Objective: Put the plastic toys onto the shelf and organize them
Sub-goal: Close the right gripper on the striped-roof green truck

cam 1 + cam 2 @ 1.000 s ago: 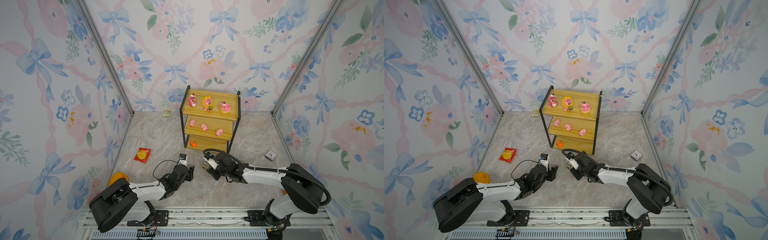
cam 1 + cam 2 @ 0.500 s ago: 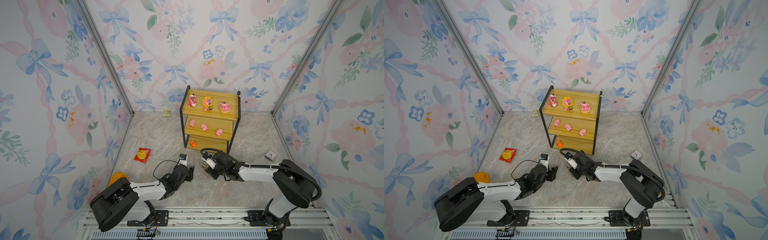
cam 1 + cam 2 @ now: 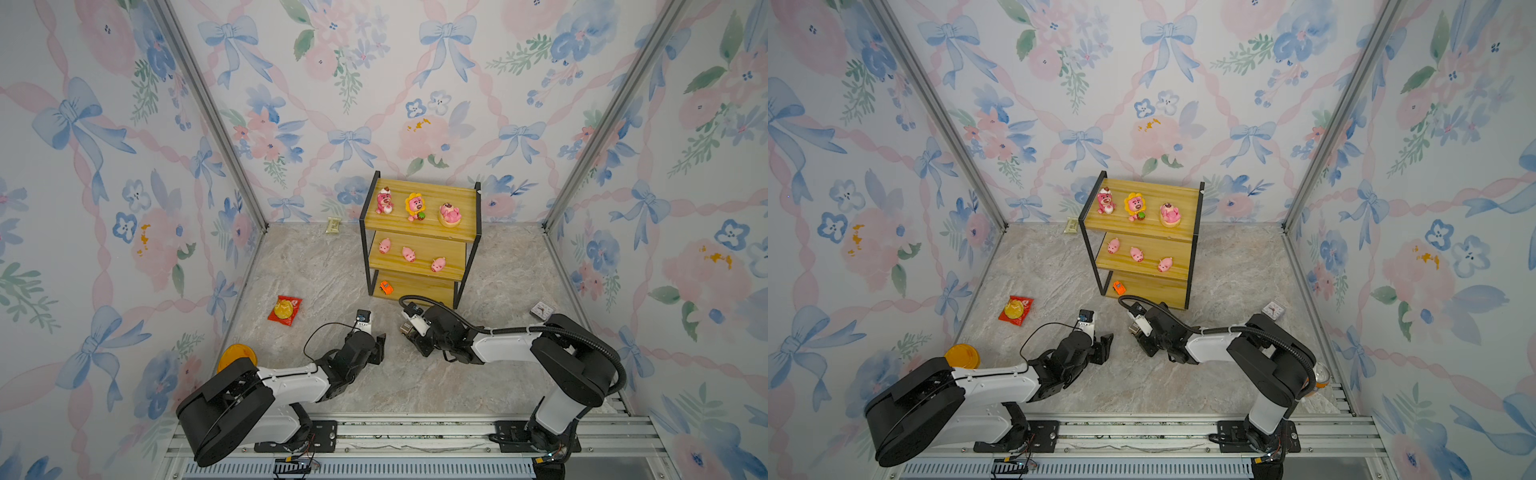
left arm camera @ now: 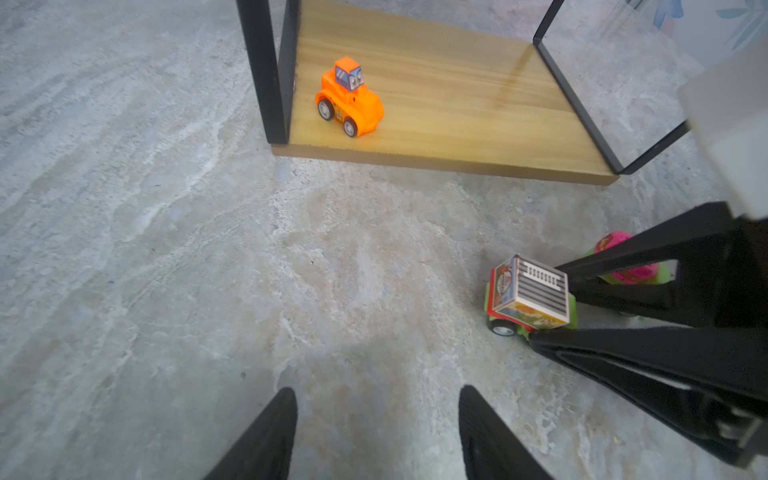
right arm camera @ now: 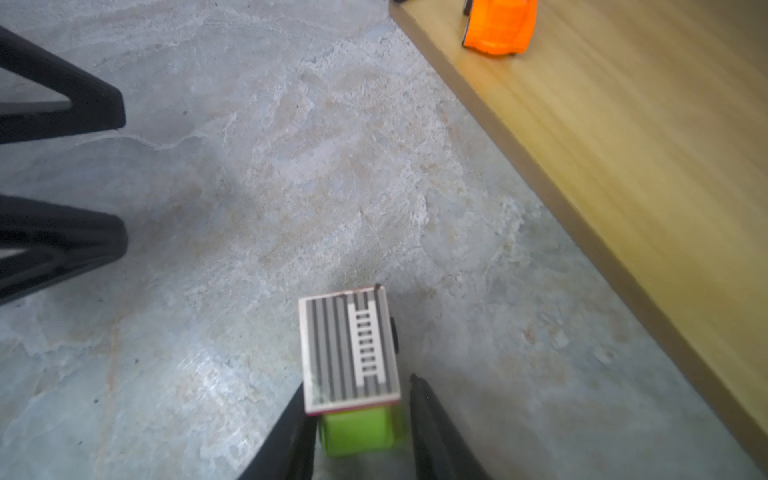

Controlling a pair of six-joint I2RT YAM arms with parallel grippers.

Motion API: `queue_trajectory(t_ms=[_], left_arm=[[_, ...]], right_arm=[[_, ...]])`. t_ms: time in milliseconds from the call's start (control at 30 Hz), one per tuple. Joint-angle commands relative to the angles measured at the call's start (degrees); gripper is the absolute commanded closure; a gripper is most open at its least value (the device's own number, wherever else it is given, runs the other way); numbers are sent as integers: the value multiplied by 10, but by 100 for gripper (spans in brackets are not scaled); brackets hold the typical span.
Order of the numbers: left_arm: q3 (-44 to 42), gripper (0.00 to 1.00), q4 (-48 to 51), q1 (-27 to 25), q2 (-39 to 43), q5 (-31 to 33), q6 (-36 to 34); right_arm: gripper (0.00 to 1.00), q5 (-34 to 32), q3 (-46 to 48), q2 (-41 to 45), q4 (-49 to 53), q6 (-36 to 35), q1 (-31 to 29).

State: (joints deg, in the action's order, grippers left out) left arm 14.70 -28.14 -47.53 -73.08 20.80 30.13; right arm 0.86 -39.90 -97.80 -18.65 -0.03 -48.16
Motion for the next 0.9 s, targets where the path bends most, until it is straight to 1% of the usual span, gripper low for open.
queue_trajectory(t_ms=[0,133,267,433,600,700,800,867], left_arm=[[-7,37,7,6,7,11,5],[-1,37,7,6,-2,7,2],[3,37,7,7,-12,4,2],[7,37,7,7,-14,5,1],[5,37,7,7,-12,5,3],[3,37,7,7,-8,6,4],[0,37,7,7,-4,7,3],[-1,37,7,7,-3,8,2]], right_arm=[[59,-16,13,3,-31,9,-8],[59,-22,20,1,-48,6,-13],[56,-24,21,5,-52,-3,-14],[53,-13,10,8,-32,-24,-12],[53,-8,-3,2,-23,-32,-11],[57,-9,-2,-6,-36,-25,-11],[65,-2,-3,-13,-49,-13,-11],[69,-1,-2,-17,-59,-4,-14]])
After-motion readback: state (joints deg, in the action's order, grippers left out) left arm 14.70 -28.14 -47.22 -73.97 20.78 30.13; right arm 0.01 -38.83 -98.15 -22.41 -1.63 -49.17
